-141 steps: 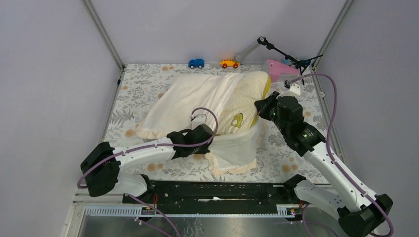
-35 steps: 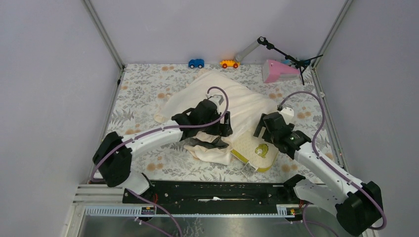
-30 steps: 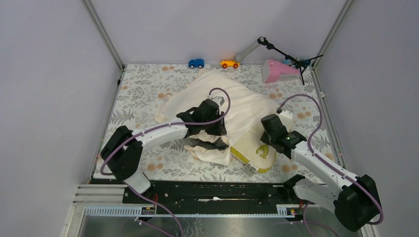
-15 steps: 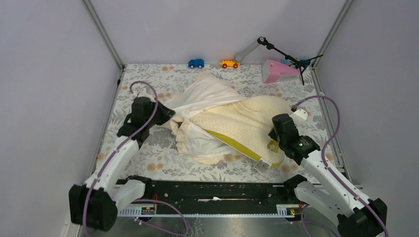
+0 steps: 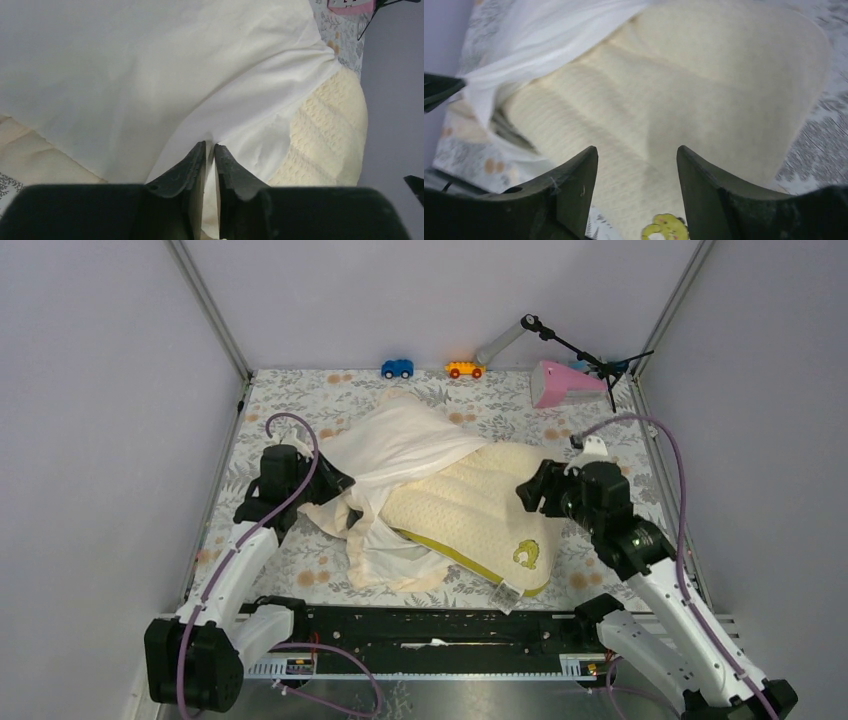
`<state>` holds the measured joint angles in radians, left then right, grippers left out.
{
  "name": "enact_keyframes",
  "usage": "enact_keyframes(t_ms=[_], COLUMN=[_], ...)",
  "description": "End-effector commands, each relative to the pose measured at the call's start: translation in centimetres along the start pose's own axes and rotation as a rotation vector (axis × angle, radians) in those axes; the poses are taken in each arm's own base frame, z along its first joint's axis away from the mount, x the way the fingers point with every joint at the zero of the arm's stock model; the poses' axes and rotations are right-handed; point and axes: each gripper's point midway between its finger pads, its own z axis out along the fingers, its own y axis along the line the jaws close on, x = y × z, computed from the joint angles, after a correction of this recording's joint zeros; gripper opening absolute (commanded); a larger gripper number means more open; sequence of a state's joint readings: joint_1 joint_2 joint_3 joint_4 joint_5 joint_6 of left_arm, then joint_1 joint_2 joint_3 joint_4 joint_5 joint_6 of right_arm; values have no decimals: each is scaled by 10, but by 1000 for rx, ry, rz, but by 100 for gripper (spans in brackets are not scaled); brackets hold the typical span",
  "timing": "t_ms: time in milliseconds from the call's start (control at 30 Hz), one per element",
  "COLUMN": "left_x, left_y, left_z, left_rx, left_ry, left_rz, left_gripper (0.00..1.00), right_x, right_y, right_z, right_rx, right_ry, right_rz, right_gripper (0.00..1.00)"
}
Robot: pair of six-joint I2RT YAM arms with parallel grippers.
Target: Remove the pillowcase from the pillow
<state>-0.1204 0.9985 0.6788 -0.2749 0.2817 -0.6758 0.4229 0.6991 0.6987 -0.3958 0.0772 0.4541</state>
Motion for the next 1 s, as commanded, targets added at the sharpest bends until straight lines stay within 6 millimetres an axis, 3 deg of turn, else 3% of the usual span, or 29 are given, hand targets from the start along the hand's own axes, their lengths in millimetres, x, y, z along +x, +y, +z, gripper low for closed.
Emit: enact_keyframes(t_ms=[0,167,267,367,533,667,767,967], left_x=[-17,-19,-13,-4,13,24,33,52], left_y=[-23,-32,-47,-60,-65,-62,-61,-40], left_z=[-13,-24,-25,-23,-7,6,14,31], left_rx=[73,29,11,-39,-108,-134,-120,-153], left_ry=[-59,-89,-67,-40,28,58,72,90], left_rz=[85,153,242,330,417,419,410,381], left_gripper=[21,48,51,61,74,84,85,86], right_x=[-16,-5,6,27,68,85,93,116], right_y=[74,100,114,126,140,137,128,105], right_z=[-15,-1,9,21,42,56,67,86], right_rx=[-319,-375,-385,-369,-305,-257,-222,-127], right_ry=[133,162,199,241,313,316,305,362], right_rz=[-158,-213,-264,-369,-571,-639,-661,-692], right_gripper=[66,76,82,88,95,96,96,95])
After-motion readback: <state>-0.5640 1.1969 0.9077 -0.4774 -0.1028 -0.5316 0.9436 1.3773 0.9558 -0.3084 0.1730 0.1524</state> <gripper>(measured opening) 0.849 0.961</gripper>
